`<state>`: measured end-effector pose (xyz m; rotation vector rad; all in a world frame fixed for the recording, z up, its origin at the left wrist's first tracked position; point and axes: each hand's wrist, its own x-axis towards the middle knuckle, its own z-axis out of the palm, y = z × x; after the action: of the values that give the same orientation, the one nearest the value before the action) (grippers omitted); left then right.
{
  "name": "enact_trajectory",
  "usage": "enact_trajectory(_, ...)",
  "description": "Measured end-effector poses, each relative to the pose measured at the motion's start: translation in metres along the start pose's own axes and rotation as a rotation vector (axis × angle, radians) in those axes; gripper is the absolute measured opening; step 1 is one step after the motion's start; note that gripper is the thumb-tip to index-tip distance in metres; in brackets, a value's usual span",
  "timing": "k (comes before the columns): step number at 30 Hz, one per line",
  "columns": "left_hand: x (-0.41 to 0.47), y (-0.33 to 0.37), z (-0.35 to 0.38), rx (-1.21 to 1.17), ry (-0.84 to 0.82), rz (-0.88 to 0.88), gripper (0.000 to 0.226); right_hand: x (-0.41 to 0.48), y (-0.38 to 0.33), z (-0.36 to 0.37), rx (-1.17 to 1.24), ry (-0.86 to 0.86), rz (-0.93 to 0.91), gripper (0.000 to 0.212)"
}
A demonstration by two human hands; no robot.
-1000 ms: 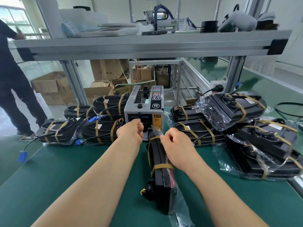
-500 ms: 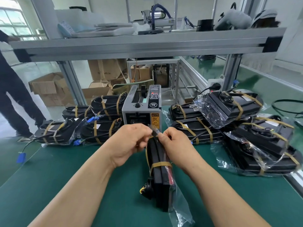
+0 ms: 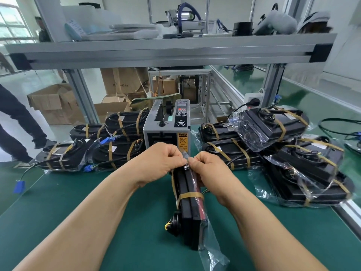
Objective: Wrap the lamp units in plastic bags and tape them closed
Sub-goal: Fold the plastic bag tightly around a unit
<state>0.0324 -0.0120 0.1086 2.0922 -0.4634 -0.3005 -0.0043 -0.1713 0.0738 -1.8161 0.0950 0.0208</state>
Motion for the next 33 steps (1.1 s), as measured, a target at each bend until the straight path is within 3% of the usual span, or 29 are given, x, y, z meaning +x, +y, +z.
enact_trajectory(9,0.005,0.005,-0.005,0.141,-0.032,0.047,0.018,0.001,0.001,-0.001,0.016,-0.013,-0.003,0.027)
enact_trajectory(27,0.007,0.001,-0.003,0.202,0.008,0.062,0.019,0.004,0.004,0.0,0.029,-0.02,-0.018,0.026)
enact_trajectory(33,0.006,-0.013,0.007,0.106,0.172,0.041,0.015,0.003,0.006,-0.003,0.04,-0.024,-0.023,0.026)
